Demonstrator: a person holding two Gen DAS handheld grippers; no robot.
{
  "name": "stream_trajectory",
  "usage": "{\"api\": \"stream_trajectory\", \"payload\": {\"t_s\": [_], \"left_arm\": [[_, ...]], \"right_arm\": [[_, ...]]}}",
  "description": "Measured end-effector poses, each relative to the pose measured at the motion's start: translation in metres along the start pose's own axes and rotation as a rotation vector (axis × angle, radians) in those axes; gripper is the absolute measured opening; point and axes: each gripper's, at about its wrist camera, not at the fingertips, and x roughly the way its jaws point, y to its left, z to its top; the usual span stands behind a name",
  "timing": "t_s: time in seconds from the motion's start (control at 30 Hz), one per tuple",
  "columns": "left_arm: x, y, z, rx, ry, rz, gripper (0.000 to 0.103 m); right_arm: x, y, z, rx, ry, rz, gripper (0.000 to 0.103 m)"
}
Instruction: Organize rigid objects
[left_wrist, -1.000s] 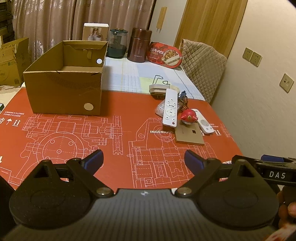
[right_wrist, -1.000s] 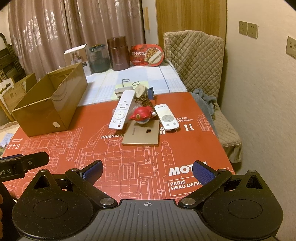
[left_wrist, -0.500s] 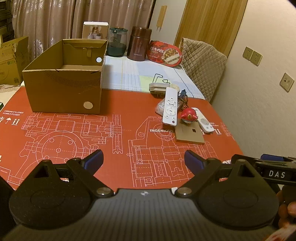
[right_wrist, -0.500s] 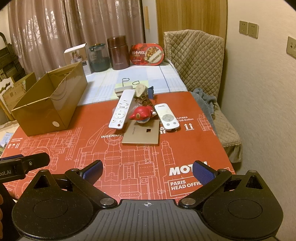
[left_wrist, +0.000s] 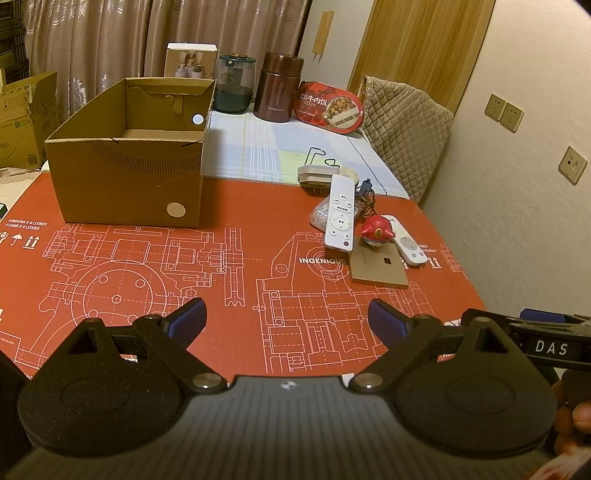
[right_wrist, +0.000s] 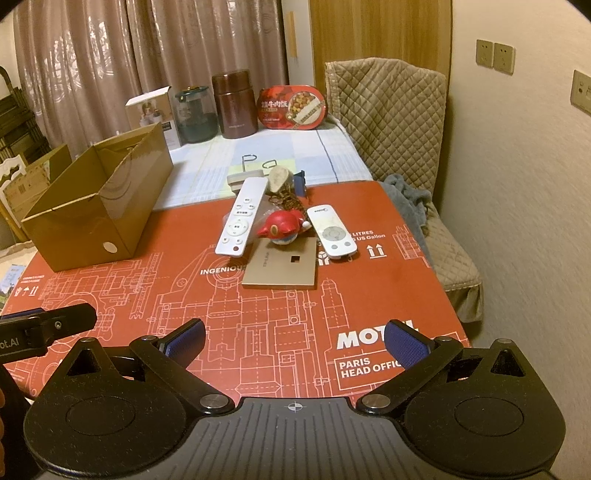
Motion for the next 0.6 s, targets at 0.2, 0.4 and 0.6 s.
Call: {"api": "stream_trajectory", "payload": {"t_s": [0.2,0.4,0.6], "left_arm": [[-0.0001,0.0,0.0002,0.0,0.0,0.0,0.092],[0.0001,0.0002,0.0019,0.0,-0.001,0.0,0.092],[0.0036,-0.0002,0.0047,0.007,-0.001,-0.004,0.092]], "right_arm": [[0.0016,-0.0021,-0.0018,0.006,0.001,-0.001,0.101],[0.0024,-0.0031,-0.0011,0.009,0.004,-0.002,0.101],[0.0054,-0.0053,-0.0017,0.016,0.007,-0.009,0.101]]}}
